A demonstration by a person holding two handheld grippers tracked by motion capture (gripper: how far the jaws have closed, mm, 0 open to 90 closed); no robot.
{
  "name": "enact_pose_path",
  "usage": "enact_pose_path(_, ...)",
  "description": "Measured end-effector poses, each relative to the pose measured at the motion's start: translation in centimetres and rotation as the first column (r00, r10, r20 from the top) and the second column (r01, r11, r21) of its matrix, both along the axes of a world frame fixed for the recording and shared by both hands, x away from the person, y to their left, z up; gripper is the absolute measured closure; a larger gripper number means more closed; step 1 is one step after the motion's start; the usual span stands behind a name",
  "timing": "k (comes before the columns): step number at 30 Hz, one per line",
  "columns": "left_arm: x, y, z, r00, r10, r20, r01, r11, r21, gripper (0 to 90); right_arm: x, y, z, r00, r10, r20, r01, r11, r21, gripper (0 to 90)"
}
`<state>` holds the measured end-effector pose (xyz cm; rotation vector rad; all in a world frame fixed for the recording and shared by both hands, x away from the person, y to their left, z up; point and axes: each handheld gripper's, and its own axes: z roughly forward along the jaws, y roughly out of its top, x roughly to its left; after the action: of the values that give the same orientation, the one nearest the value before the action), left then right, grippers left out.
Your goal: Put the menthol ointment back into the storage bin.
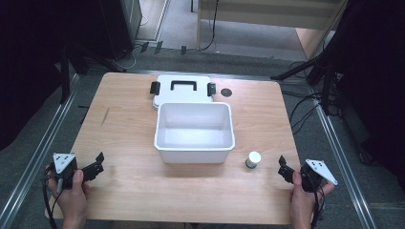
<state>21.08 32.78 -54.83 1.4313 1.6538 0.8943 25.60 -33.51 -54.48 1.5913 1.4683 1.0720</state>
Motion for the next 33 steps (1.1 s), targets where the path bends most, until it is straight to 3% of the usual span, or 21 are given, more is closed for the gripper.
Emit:
enact_pose_path(4,0.1,0.0,-0.1,1.0,0.004,0.009,-0.004,1.0,0.002,4.2,0.0,0.0,0.0,1.0,0.003,-0.006,-0.003,1.0,0.007,0.3)
enact_pose_path(9,0.2,-0.1,-0.2,0.9999,-0.01,0.003,0.01,0.9996,0.026,4.3,0.4,0.0,0.0,0.9979,0.054,-0.036,-0.054,0.9985,-0.003,0.3)
enact_pose_path(11,0.1,-0.2,-0.2,0.9998,-0.019,0.007,0.019,0.9994,0.03,4.3,0.5,0.0,0.2,0.9957,0.079,-0.048,-0.08,0.9966,-0.02,0.3)
enact_pose_path(14,0.1,-0.2,-0.3,0.9997,-0.021,0.008,0.021,0.9994,0.028,4.3,0.4,0.1,1.7,0.9854,0.145,-0.089,-0.152,0.9856,-0.074,0.3)
enact_pose_path(16,0.2,-0.2,-0.3,0.9998,-0.021,0.008,0.021,0.9995,0.024,4.3,0.2,0.3,2.3,0.9828,0.154,-0.102,-0.164,0.9817,-0.097,0.5)
enact_pose_path(17,0.2,-0.2,-0.3,0.9999,-0.015,0.006,0.014,0.9995,0.027,4.3,-0.1,0.7,3.5,0.9712,0.184,-0.151,-0.205,0.969,-0.138,4.0)
enact_pose_path(18,0.2,-0.2,-0.3,0.9999,-0.015,0.006,0.014,0.9995,0.027,4.3,-0.2,0.8,3.8,0.9678,0.19,-0.165,-0.215,0.9653,-0.149,6.0)
enact_pose_path(21,0.2,-0.3,-0.2,0.9999,-0.015,-0.001,0.015,0.9991,0.039,4.3,-0.3,1.5,4.8,0.9382,0.23,-0.258,-0.283,0.9406,-0.188,7.1)
enact_pose_path(24,0.2,-0.3,-0.2,0.9999,-0.015,-0.001,0.015,0.9992,0.037,4.3,-0.3,2.6,5.5,0.8966,0.254,-0.363,-0.351,0.907,-0.232,7.1)
enact_pose_path(26,0.2,-0.2,-0.2,0.9999,-0.016,-0.004,0.016,0.9994,0.029,4.3,-0.1,3.3,5.8,0.8694,0.256,-0.423,-0.381,0.8924,-0.243,7.1)
enact_pose_path(29,0.2,-0.1,-0.3,0.9998,-0.019,0.001,0.019,0.9996,0.019,4.3,0.4,4.4,5.8,0.8334,0.216,-0.509,-0.391,0.8803,-0.268,11.5)
enact_pose_path(30,0.2,0.0,-0.3,0.9998,-0.018,0.002,0.018,0.9997,0.015,4.3,0.5,4.8,5.7,0.819,0.199,-0.538,-0.405,0.865,-0.296,12.2)
enact_pose_path(31,0.2,0.0,-0.3,0.9998,-0.018,0.003,0.018,0.9998,0.01,4.3,0.6,5.1,5.6,0.8025,0.193,-0.565,-0.426,0.8476,-0.316,12.1)
enact_pose_path(33,0.2,0.0,-0.3,0.9998,-0.019,0.0,0.019,0.9998,0.011,4.2,0.8,5.5,5.7,0.7623,0.198,-0.616,-0.46,0.835,-0.302,12.2)
